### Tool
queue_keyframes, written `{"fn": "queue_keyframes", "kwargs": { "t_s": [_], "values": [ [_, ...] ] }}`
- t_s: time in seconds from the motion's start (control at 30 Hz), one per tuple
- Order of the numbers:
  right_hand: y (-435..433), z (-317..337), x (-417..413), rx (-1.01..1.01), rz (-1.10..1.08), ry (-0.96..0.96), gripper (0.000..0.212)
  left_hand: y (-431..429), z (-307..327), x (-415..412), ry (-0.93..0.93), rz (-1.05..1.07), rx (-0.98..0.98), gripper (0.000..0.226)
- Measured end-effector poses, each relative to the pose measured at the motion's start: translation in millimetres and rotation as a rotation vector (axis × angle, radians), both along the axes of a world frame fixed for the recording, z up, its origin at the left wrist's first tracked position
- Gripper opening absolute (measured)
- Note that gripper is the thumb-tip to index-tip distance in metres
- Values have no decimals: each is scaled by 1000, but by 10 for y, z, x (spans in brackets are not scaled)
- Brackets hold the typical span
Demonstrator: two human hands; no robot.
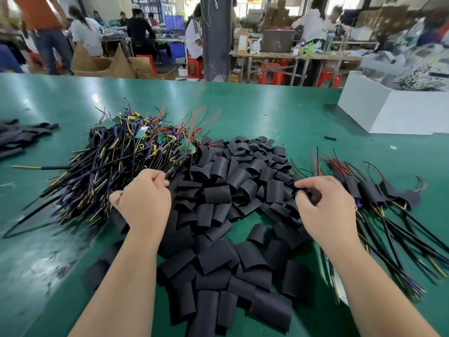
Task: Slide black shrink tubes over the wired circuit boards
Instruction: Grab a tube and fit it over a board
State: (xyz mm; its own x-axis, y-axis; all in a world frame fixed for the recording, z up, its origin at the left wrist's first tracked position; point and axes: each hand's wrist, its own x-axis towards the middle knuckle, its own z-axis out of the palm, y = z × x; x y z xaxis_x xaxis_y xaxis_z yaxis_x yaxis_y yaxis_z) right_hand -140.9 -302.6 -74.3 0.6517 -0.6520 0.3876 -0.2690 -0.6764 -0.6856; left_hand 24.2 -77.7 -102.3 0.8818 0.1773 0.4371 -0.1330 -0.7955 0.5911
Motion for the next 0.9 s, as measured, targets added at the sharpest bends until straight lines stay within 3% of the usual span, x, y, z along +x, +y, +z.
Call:
{"fn": "queue_keyframes", "kwargs": {
  "t_s": [0.13, 0.23, 0.37, 0.4, 0.47, 0.5, 0.67, 0.83, 0.9],
  "values": [
    [77, -13, 18, 96, 69, -22, 19, -21, 68, -107, -135, -87, -170, 19],
    [110, -32, 38, 230, 178, -22, 19, -57, 92, -168, -220, -279, -225, 18],
    [174, -28, 55, 1005, 531, -149, 25, -121, 101, -196, -287, -550, -204, 22],
    [177, -26, 51, 1169, 613, -177, 37, -136, 96, -202, -293, -606, -209, 21],
    [165, -28, 41, 1387, 729, -251, 54, -167, 83, -208, -307, -698, -240, 20],
    [161, -16, 43, 1457, 758, -312, 51, -178, 79, -215, -317, -730, -252, 19],
    [126, 89, 71, 1499, 627, -577, 21, -182, 102, -255, -327, -760, -128, 17],
    [155, 101, 55, 1349, 562, -502, 15, -199, 124, -371, -230, -694, 53, 20],
    [200, 76, 72, 1344, 555, -463, 15, -246, 150, -454, -241, -741, 73, 32]
  ]
}}
